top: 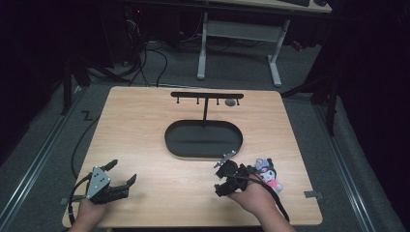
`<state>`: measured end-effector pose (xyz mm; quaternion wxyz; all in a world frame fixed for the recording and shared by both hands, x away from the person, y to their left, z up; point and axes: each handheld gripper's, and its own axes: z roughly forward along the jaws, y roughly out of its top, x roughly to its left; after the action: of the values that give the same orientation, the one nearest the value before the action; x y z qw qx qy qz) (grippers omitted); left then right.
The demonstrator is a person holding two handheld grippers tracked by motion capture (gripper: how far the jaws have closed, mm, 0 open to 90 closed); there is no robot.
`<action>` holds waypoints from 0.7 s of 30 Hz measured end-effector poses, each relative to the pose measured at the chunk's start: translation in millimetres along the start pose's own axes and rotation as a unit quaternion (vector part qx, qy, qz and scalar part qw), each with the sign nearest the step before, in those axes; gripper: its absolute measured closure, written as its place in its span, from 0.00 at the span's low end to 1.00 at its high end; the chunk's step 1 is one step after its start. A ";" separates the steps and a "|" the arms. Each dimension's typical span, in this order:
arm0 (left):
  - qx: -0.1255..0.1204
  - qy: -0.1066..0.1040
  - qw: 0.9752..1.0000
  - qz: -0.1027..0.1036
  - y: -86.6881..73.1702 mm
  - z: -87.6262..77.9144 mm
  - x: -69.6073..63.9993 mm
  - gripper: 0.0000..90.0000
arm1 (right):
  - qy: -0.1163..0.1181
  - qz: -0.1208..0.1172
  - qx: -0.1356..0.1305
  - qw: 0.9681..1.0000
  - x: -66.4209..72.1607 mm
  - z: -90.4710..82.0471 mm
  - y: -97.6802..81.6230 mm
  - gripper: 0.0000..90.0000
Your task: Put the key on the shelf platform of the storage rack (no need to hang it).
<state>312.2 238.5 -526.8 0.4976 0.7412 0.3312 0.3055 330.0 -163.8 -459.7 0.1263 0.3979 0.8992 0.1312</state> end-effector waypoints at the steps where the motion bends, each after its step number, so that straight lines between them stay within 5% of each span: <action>1: 0.001 -0.002 1.000 0.003 0.0 -0.3 -0.2 0.17 | -0.001 0.001 0.003 1.000 -1.8 -2.2 -1.0 0.31; 13: 0.005 -0.011 1.000 -0.001 0.2 1.1 1.0 0.17 | 0.002 0.058 0.040 0.998 -35.6 -11.8 -23.8 0.32; 21: 0.005 -0.012 1.000 0.000 0.1 1.2 1.0 0.17 | -0.007 0.066 0.053 0.996 -53.6 -26.0 -35.1 0.31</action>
<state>313.7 238.6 -526.9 0.4975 0.7475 0.3269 0.2948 332.3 -230.3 -440.6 0.1019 0.4638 0.8756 0.0884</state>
